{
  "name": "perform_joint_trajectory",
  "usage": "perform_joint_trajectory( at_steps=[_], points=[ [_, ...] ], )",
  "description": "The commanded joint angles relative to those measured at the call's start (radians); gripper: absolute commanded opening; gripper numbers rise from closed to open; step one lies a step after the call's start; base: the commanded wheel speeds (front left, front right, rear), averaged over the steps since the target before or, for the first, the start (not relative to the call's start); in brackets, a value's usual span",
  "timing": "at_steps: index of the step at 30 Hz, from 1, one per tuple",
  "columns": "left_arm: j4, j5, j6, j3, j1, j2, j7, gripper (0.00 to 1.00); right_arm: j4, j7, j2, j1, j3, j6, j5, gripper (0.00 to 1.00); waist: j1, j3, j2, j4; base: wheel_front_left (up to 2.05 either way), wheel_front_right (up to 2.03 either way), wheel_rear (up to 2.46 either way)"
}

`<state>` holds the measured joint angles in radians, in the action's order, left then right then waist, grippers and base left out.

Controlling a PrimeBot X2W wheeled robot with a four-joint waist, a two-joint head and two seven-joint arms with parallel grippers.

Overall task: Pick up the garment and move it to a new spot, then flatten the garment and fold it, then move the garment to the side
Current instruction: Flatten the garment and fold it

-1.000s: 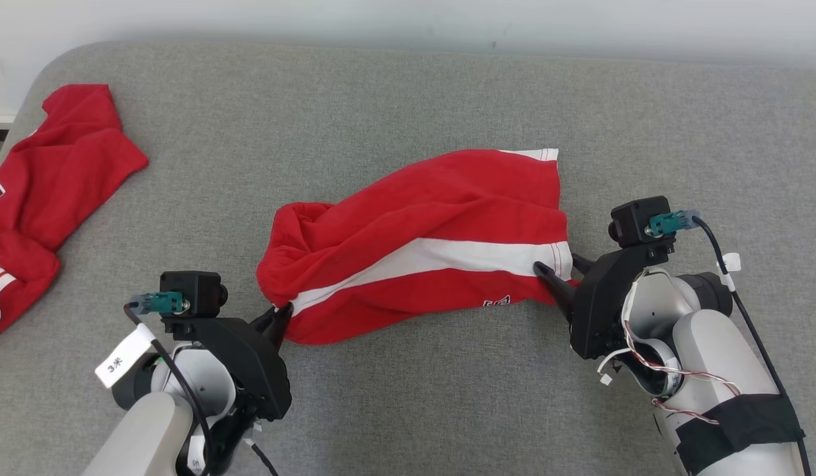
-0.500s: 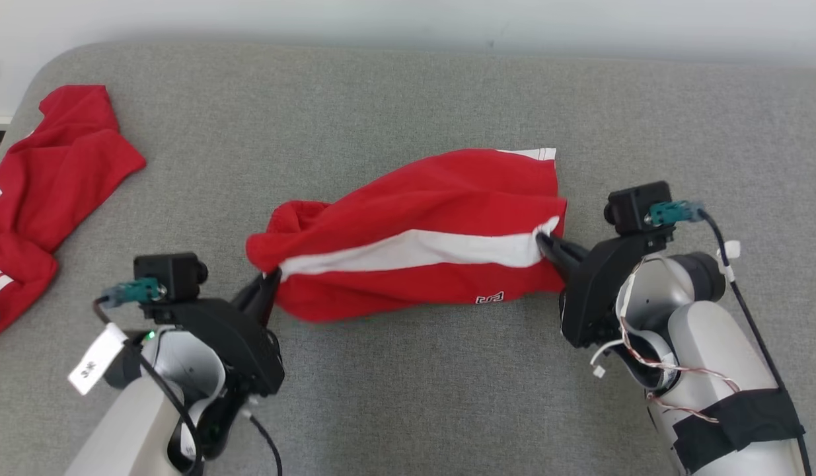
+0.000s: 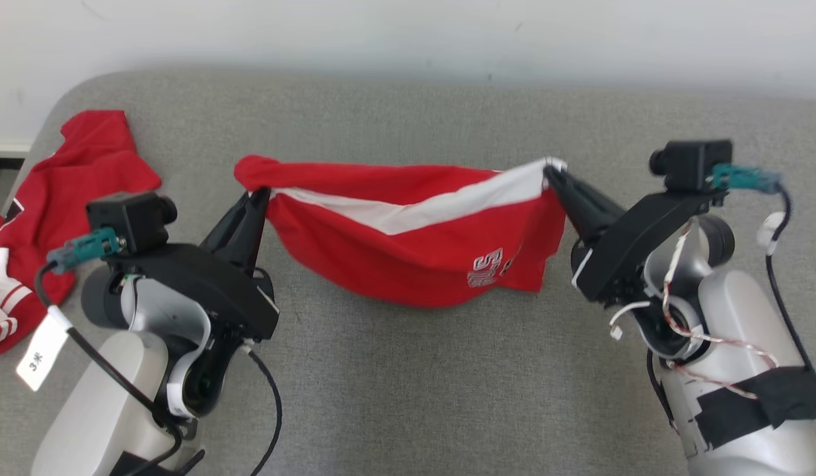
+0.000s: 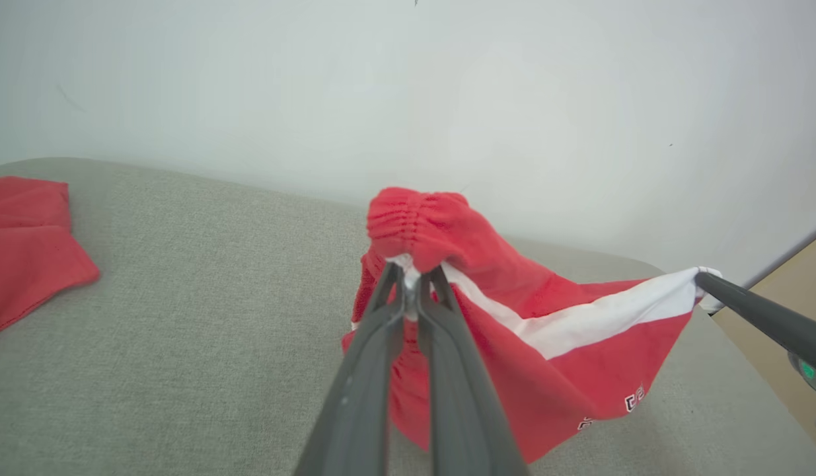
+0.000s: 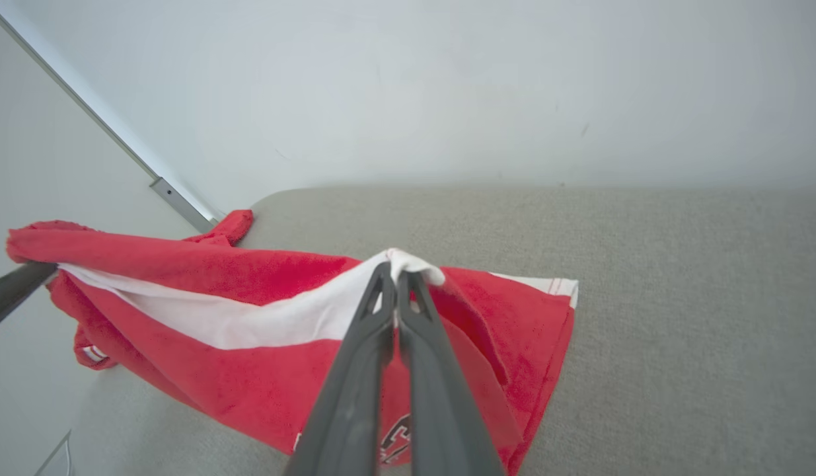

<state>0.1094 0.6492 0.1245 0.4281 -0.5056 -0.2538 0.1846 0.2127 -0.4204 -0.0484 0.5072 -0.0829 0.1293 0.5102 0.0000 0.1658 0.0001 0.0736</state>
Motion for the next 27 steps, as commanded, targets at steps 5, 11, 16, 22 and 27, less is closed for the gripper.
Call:
perform_joint_trajectory(
  at_steps=[5, 11, 16, 22, 27],
  points=[
    [-0.043, 0.022, 0.016, -0.016, -0.068, 0.024, 0.012, 0.00, -0.074, 0.062, -0.004, 0.065, 0.014, 0.003, 0.092, 0.00, 0.0000, -0.038, -0.0001, -0.001, 0.00, 0.00, 0.00],
    [-0.031, 0.018, 0.034, -0.034, -0.148, 0.060, -0.016, 0.00, -0.129, 0.046, -0.004, 0.141, 0.027, 0.003, 0.098, 0.00, 0.0000, -0.046, -0.0001, -0.009, 0.00, 0.00, 0.00],
    [0.018, 0.018, 0.041, -0.054, -0.240, 0.093, -0.046, 0.00, -0.123, 0.049, -0.004, 0.236, 0.039, 0.003, 0.063, 0.00, 0.0000, -0.021, -0.0001, -0.019, 0.00, 0.00, 0.00],
    [0.085, -0.018, 0.044, -0.039, -0.362, 0.116, -0.052, 0.00, -0.029, 0.054, -0.004, 0.367, 0.058, 0.003, 0.109, 0.00, 0.0000, 0.058, -0.0001, -0.028, 0.00, 0.00, 0.00],
    [0.172, -0.032, 0.021, -0.032, -0.495, 0.137, -0.079, 0.00, 0.085, 0.088, -0.004, 0.545, 0.029, 0.003, 0.104, 0.00, 0.0000, 0.156, -0.0001, -0.037, 0.00, 0.00, 0.00]
  ],
)
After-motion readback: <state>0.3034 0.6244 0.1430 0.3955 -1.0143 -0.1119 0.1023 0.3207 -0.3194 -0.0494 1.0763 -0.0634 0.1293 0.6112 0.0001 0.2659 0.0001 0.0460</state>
